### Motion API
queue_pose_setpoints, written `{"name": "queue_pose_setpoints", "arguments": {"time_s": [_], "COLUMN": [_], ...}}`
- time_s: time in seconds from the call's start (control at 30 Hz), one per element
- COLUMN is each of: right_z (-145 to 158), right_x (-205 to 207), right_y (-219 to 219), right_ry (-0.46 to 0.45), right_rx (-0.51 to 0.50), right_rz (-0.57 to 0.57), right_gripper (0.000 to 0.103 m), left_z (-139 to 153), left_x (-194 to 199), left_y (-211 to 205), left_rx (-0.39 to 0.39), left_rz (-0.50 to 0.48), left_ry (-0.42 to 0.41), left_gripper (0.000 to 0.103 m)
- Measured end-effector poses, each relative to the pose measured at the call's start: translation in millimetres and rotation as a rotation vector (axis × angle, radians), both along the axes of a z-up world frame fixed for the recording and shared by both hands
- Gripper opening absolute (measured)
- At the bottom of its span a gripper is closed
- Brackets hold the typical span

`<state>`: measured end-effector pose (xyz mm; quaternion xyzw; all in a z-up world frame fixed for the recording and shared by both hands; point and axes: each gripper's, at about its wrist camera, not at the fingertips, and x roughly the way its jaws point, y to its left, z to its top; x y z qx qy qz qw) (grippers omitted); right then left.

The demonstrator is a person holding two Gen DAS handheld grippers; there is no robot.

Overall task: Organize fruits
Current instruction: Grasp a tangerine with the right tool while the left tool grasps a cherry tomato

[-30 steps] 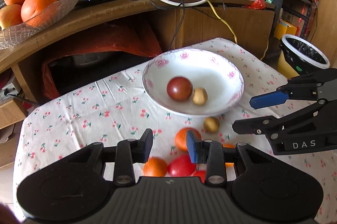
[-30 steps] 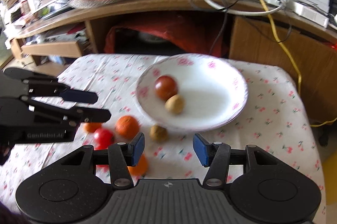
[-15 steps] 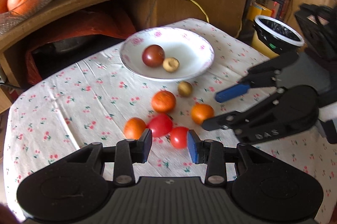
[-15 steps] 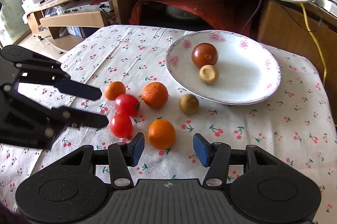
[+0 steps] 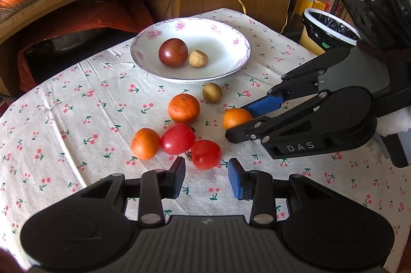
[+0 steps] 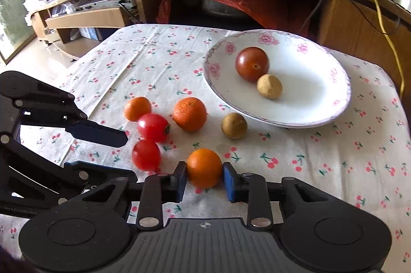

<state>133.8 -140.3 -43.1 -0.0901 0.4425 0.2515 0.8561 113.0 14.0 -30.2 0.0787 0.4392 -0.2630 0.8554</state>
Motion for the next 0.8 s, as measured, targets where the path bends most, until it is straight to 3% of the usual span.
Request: {"name": "queue_pose_setpoints", "arguments": {"time_s": [0.43, 0.57, 0.8], "right_z": [3, 3, 9], "right_x": [-4, -5, -17], "right_y": [-18, -21, -21], "right_ry": [-0.006, -0.002, -0.002], "right_rx": [-0.006, -0.013, -0.027], "right_rz": [-0.032, -0.041, -0.037], "right_gripper": [0.025, 0.025, 0.025], "left_z": [-11, -14, -3], "left_x": [7, 1, -8], "left_y": [-19, -24, -20], "left_rx": [0.025, 0.078, 0.067], "left_rz": [0.049, 0.039, 0.043], "left_ry": [-0.024, -0.058, -0.043], "left_gripper": [0.044, 0.036, 0.036]}}
